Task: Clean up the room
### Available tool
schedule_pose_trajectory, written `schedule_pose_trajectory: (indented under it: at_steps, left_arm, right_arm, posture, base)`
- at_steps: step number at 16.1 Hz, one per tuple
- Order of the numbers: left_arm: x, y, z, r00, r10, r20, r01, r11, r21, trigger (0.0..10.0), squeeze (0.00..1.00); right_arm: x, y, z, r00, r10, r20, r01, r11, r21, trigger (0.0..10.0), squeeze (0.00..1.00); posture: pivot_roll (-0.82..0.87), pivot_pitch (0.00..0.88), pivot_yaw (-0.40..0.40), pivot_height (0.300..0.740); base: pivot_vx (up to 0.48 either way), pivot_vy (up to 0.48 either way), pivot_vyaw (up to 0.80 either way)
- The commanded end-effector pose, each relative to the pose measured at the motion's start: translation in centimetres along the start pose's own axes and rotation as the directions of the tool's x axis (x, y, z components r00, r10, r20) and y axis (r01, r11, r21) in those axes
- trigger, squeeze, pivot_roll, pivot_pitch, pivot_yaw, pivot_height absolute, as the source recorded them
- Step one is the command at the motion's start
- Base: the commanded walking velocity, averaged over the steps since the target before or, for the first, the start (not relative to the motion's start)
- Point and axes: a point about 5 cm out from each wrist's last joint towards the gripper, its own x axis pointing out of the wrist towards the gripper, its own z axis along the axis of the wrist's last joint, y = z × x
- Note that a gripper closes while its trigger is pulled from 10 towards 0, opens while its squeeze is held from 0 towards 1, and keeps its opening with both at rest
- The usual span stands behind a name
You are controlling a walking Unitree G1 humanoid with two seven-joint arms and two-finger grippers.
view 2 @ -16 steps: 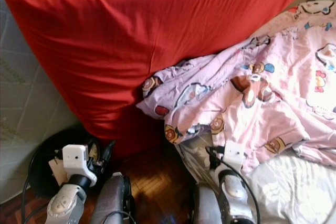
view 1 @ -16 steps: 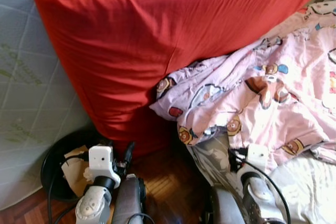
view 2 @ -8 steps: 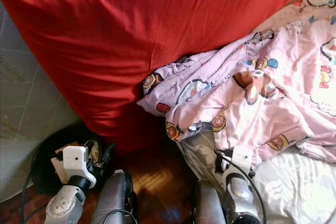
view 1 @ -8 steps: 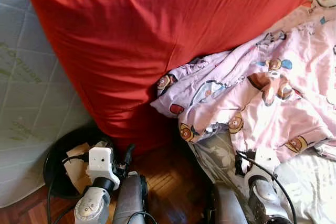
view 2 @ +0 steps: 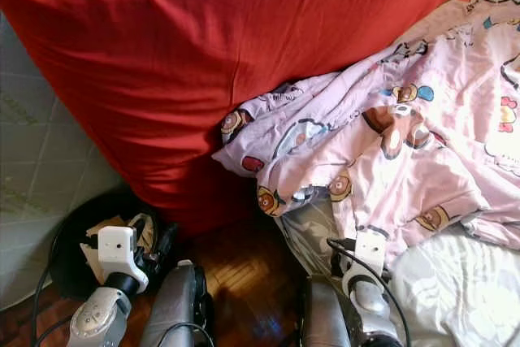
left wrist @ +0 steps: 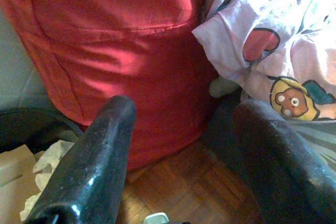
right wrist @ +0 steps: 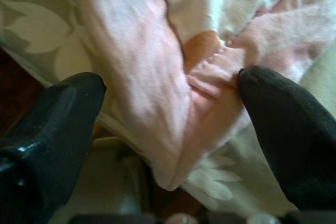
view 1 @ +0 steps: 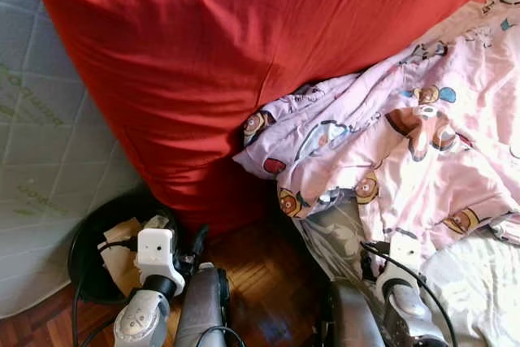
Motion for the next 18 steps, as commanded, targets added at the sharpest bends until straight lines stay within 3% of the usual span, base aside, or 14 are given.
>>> schedule_pose_trajectory:
  at_steps: [1, 9, 11, 18]
  left_arm:
    - [-0.6, 0.1, -0.7, 0.999, 0.002, -0.035, -0.002, 1.000, -0.003, 10.0, 0.00]
    - [-0.7, 0.0, -0.4, 1.000, 0.003, -0.026, -0.003, 1.000, -0.009, 10.0, 0.00]
    - [-0.8, -0.1, -0.2, 1.000, 0.002, -0.022, -0.002, 1.000, -0.009, 10.0, 0.00]
    - [-1.3, 0.0, -0.1, 1.000, 0.011, -0.024, -0.011, 1.000, -0.008, 10.0, 0.00]
  right_arm:
    - [-0.2, -0.3, -1.0, 0.999, -0.013, -0.042, 0.012, 1.000, -0.022, 10.0, 0.00]
    - [0.0, 0.8, -0.3, 0.998, 0.061, -0.034, -0.064, 0.993, -0.104, 10.0, 0.00]
    - [0.2, 1.1, 0.0, 0.997, 0.076, -0.033, -0.081, 0.983, -0.165, 10.0, 0.00]
    - [0.5, 0.4, 0.9, 1.000, 0.005, -0.009, -0.007, 0.970, -0.241, 10.0, 0.00]
  posture:
    - [0.06, 0.290, 0.052, 0.612]
    - [0.07, 0.313, 0.047, 0.612]
    - [0.08, 0.325, 0.046, 0.612]
    - [0.09, 0.352, 0.046, 0.612]
  base:
    - [0.000, 0.000, 0.00]
    - [0.000, 0.000, 0.00]
    - [0.000, 0.000, 0.00]
    - [0.000, 0.000, 0.00]
